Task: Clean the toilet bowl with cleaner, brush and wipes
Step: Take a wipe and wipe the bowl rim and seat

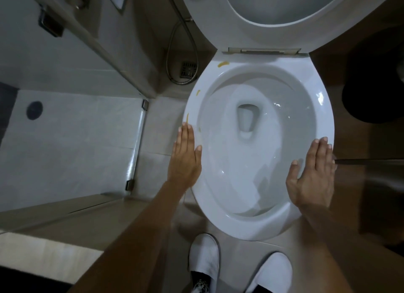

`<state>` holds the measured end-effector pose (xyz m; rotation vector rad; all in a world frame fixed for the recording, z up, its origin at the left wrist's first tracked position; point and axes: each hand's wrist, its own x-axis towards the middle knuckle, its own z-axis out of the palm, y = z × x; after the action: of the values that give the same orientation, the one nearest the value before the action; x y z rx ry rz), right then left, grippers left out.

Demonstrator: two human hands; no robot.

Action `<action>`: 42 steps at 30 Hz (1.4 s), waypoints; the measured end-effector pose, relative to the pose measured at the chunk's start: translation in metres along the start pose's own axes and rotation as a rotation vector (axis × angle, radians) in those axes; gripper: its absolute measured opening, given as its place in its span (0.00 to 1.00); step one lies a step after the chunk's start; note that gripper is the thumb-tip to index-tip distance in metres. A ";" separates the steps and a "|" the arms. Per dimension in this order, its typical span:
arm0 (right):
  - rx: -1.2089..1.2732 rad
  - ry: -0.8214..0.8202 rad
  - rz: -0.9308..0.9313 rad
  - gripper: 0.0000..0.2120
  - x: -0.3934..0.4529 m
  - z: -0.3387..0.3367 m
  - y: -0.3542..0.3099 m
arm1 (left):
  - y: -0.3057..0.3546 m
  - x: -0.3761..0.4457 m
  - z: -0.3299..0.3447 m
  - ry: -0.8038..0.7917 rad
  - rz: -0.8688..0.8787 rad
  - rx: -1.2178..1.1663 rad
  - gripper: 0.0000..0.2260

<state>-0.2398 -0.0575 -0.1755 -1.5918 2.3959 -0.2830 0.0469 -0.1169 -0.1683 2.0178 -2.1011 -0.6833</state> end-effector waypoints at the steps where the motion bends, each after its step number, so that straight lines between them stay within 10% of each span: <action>1: 0.006 0.002 0.002 0.34 0.000 0.000 0.000 | -0.002 0.013 -0.003 0.002 0.013 -0.009 0.27; 42: 0.018 -0.025 -0.012 0.33 0.000 0.001 0.004 | -0.012 0.073 -0.012 -0.013 0.144 0.014 0.26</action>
<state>-0.2433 -0.0560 -0.1773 -1.5932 2.3592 -0.2844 0.0563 -0.1901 -0.1776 1.8504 -2.2380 -0.6617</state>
